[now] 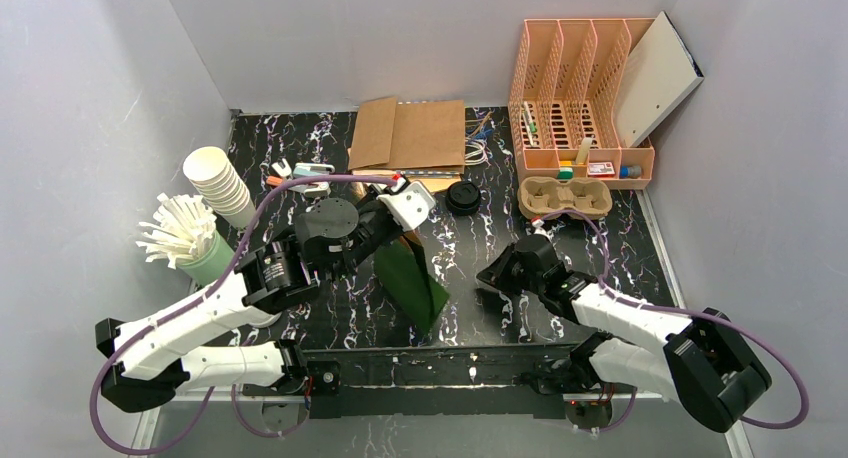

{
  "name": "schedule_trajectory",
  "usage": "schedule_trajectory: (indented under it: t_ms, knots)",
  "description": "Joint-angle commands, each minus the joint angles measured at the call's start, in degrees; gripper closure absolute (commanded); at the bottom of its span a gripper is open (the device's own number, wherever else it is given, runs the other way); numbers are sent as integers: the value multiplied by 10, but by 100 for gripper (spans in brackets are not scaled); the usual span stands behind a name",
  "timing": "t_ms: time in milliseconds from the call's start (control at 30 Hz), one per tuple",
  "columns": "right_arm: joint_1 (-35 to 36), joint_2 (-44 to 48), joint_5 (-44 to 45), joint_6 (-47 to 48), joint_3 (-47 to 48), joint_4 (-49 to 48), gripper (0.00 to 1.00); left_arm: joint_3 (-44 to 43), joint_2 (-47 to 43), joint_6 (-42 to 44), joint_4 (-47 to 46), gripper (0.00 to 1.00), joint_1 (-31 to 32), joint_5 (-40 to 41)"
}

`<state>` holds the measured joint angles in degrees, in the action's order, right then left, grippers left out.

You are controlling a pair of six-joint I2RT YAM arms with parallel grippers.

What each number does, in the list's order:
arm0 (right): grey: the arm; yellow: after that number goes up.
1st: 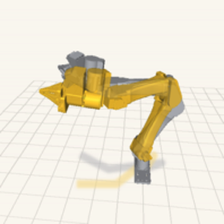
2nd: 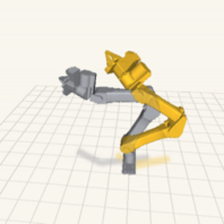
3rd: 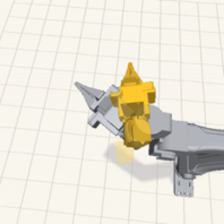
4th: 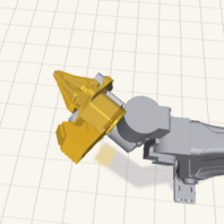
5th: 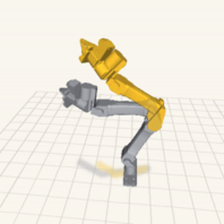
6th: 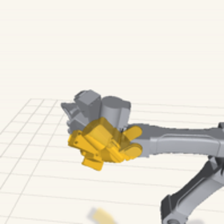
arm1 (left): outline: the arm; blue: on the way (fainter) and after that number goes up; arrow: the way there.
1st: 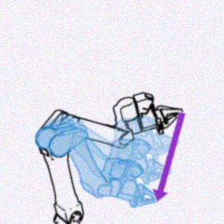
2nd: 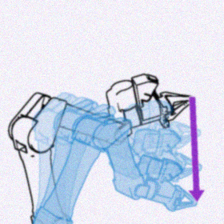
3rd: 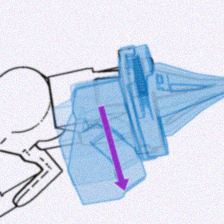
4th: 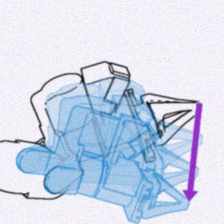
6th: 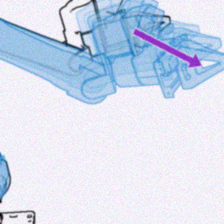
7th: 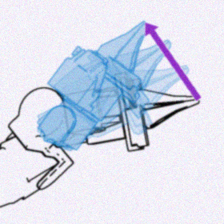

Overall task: Pack the takeout coffee
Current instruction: Open the takeout bag.

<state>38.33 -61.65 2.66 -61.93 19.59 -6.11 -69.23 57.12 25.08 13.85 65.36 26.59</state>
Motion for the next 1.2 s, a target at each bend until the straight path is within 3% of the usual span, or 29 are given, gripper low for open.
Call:
schedule_trajectory:
  t_ms: [0,200,433,600,867,1167]
  knots:
    - [-1,6,-23,63,-3,0,79,-21,3,25,-25,100,-2,-4]
    - [-1,52,-71,202,48,-3,67,-45,29,46,11,100,-2,-109]
    - [-1,46,-76,312,163,74,59,-40,43,80,48,100,-2,-208]
    - [-3,-39,-75,292,225,145,53,-23,41,96,55,100,-2,-252]
    - [-8,-68,-139,225,184,107,46,-7,37,81,49,100,-2,-266]
    - [-8,-89,-197,218,171,71,62,6,18,81,46,100,-2,-266]
